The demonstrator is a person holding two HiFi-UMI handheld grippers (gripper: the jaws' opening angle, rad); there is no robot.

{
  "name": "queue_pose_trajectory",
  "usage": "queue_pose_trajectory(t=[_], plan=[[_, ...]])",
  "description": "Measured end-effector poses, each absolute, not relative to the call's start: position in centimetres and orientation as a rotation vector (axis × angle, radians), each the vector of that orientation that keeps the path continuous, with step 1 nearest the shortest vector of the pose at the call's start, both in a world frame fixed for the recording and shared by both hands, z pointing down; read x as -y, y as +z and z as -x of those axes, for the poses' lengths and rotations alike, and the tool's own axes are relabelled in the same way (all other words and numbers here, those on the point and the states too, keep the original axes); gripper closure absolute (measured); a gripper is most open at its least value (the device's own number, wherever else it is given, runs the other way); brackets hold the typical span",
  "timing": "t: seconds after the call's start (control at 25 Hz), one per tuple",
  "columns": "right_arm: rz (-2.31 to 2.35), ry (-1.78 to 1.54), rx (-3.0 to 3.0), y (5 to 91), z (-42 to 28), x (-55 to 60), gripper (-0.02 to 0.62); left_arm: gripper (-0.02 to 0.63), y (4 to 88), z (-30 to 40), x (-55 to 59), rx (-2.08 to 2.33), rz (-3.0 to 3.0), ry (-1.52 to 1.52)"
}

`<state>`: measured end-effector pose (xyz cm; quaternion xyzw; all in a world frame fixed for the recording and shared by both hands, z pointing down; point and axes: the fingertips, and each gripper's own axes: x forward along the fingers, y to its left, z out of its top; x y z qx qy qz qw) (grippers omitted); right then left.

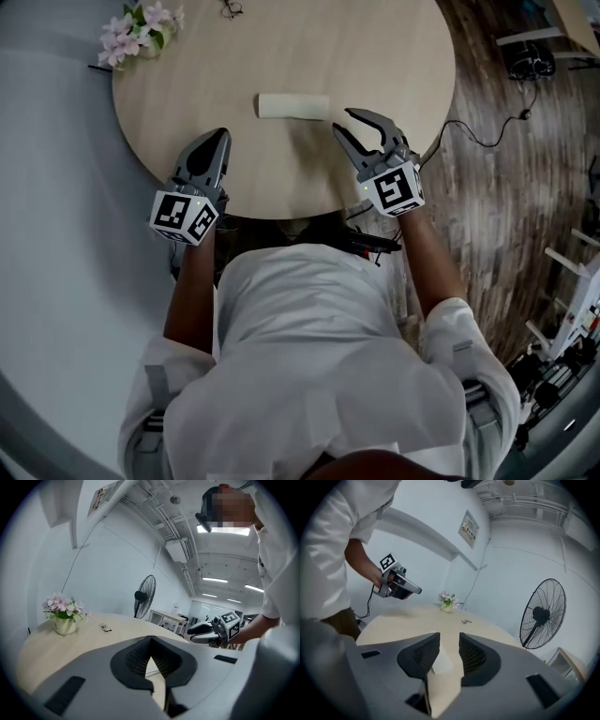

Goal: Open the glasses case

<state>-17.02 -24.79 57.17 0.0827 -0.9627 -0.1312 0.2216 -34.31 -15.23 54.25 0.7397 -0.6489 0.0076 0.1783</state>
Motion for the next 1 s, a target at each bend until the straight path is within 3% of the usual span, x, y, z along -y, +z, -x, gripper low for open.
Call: queue_pose_trajectory(t=[0.52, 1.0], plan=[[-0.056, -0.616, 2.360, 69.5, 18.5, 24.5, 0.463, 0.594, 58.8, 35.7, 15.1, 1.786, -2.078, 0.056], [0.027, -0.813, 2.242, 72.6, 17.4, 24.8, 0.465, 0.594, 59.7, 34.5, 14.9, 1.768, -2.043, 0.070]])
